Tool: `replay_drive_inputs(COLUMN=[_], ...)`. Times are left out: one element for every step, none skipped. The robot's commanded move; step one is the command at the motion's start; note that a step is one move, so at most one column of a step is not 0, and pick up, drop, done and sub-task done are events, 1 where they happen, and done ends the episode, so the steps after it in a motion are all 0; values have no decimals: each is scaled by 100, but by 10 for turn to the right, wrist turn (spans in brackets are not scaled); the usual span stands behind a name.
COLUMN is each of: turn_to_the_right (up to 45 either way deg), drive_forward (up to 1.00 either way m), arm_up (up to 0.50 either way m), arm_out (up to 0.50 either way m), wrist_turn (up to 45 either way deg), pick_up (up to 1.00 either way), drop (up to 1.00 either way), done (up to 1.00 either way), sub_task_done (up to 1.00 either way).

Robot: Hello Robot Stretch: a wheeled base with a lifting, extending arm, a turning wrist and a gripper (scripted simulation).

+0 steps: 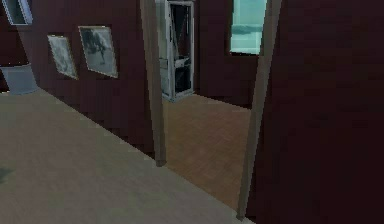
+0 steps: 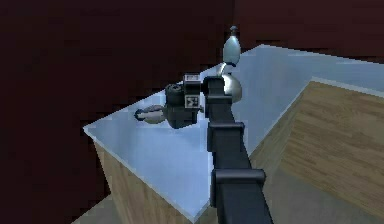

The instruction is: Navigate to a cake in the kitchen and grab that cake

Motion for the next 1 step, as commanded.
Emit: replay_drive_inputs(turn_to_the_right=[0], drive_forward=[0], arm_up=[0], arm_out=[0], wrist_turn=[0], pick_up=[0], drop=[0], done=[100], sub_task_done=[0])
